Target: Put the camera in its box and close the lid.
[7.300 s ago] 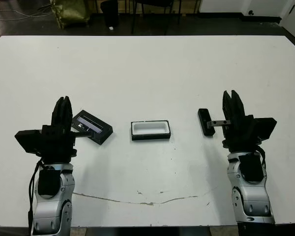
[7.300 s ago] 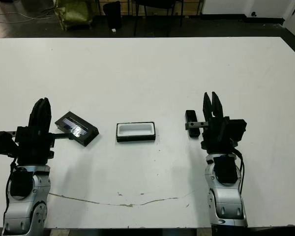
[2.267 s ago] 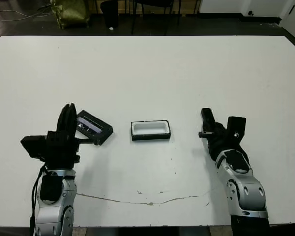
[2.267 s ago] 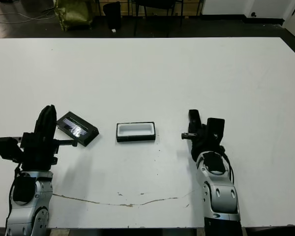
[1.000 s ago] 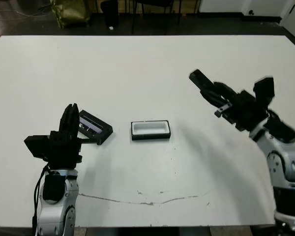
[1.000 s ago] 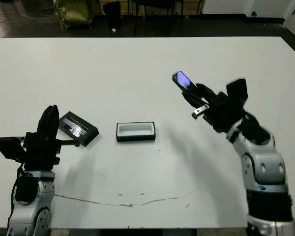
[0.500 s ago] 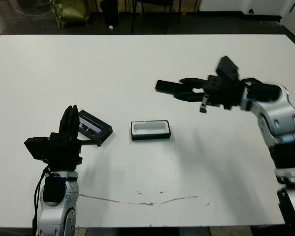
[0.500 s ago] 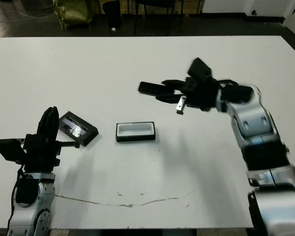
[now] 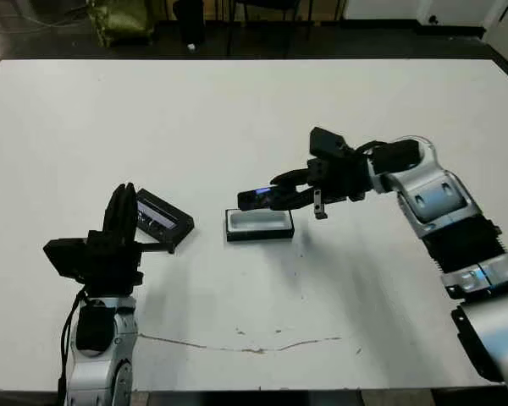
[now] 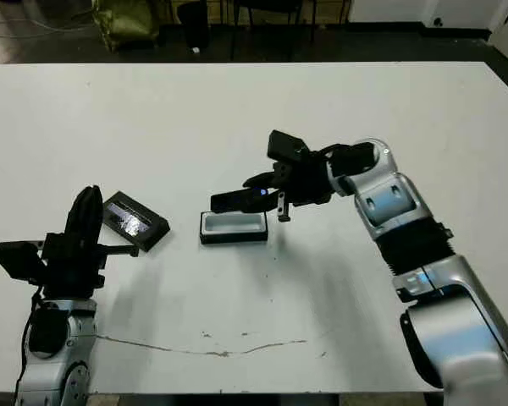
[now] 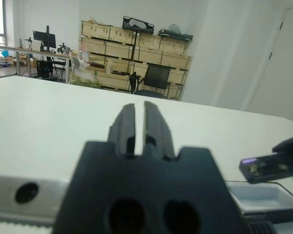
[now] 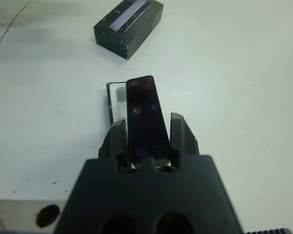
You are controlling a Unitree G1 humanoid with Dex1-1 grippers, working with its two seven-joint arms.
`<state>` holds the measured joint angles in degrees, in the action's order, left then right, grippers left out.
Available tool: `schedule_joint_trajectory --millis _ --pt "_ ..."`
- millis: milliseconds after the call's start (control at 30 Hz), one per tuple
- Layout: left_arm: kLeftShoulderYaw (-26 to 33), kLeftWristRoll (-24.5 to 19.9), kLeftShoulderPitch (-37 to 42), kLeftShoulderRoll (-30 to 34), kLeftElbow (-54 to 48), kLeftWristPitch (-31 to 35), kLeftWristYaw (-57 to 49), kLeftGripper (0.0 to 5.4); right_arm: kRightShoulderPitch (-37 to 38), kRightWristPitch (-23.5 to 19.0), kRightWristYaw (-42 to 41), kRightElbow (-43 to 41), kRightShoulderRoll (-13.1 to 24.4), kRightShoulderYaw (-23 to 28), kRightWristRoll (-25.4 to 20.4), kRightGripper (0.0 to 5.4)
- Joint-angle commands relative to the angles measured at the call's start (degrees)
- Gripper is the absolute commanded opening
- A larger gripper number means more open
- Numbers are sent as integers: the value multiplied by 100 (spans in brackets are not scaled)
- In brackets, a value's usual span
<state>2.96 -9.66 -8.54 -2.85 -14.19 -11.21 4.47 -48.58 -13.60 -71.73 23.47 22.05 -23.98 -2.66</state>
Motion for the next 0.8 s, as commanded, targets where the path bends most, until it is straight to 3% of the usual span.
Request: schedule_joint_trajectory --millis 33,400,800 --pt "10 48 -111 11 52 22 -50 0 71 66 -59 78 -24 -132 166 36" --pt "-40 46 -185 -3 -13 65 -90 0 234 455 -54 458 -175 -206 366 36" --pt "-59 141 -199 9 -18 69 -120 0 251 419 28 646 -331 -181 437 36"
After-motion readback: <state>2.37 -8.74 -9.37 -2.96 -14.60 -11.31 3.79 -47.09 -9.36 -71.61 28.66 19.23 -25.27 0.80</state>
